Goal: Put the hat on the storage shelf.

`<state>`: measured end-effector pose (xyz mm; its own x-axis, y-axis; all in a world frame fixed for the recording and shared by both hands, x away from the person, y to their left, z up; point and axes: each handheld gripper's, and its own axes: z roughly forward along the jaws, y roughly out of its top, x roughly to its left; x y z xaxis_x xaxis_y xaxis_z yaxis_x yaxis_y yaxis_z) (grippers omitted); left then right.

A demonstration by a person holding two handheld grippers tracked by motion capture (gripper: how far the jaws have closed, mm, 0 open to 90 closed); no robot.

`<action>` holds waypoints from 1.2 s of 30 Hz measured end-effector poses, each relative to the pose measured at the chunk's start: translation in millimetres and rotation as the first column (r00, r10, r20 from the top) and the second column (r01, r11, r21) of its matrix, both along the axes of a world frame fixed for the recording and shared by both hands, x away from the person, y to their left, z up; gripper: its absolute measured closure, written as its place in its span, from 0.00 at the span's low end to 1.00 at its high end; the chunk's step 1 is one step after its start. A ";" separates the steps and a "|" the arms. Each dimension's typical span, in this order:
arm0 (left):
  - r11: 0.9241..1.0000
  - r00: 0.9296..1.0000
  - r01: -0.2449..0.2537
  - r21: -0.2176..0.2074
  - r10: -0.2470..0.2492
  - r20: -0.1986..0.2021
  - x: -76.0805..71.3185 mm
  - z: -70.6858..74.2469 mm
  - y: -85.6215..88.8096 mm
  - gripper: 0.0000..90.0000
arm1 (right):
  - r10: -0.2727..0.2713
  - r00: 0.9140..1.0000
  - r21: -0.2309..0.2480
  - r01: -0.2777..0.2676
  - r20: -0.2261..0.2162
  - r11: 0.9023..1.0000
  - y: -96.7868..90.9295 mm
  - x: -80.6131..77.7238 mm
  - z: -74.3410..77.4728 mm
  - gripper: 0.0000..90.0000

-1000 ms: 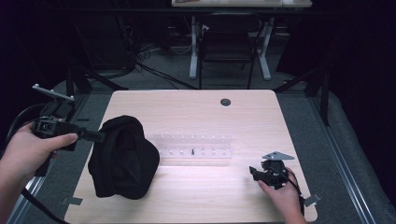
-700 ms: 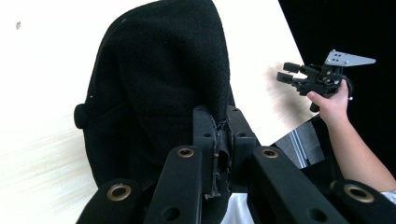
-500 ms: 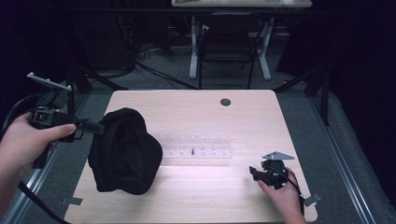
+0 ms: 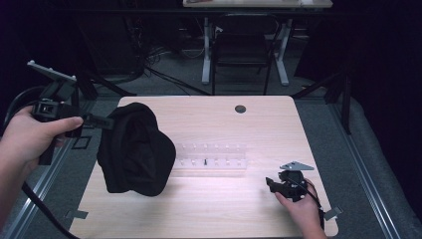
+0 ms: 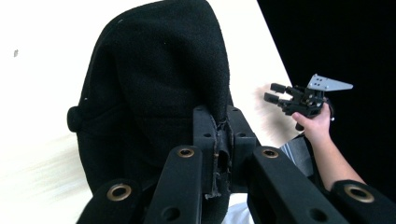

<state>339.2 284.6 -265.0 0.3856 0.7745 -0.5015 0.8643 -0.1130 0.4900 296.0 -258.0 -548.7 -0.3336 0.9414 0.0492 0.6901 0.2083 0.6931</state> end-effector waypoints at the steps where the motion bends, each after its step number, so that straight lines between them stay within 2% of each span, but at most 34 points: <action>1: 1.000 1.000 -0.002 -0.002 0.002 0.001 1.1 0.9 -0.5 0.95 | -0.001 1.000 0.001 0.001 0.000 1.000 0.0 -0.1 0.1 0.51; 14: 1.000 1.000 -0.016 -0.007 0.016 -0.007 17.3 6.3 -9.0 0.95 | -0.005 1.000 0.003 0.005 0.004 1.000 -0.7 0.3 -0.1 0.51; 20: 0.999 1.000 -0.028 -0.026 0.028 -0.002 25.8 9.3 -15.2 0.95 | -0.004 1.000 0.004 0.004 0.005 1.000 -1.0 0.7 -0.2 0.51; 28: 0.999 0.999 -0.037 -0.038 0.038 0.001 42.1 9.4 -32.2 0.95 | 0.001 1.000 -0.003 -0.001 0.002 1.000 -0.6 1.0 -0.4 0.51; 36: 0.999 0.999 -0.045 -0.028 0.044 -0.008 55.7 4.4 -50.9 0.95 | 0.002 1.000 0.002 -0.002 0.004 1.000 -1.7 1.2 -0.1 0.51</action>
<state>394.9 233.7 -260.6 0.3471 0.7762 -0.5264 0.8719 -0.0605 0.4859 297.2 -259.7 -548.8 -0.3356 0.9407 0.0502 0.6870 0.2080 0.6962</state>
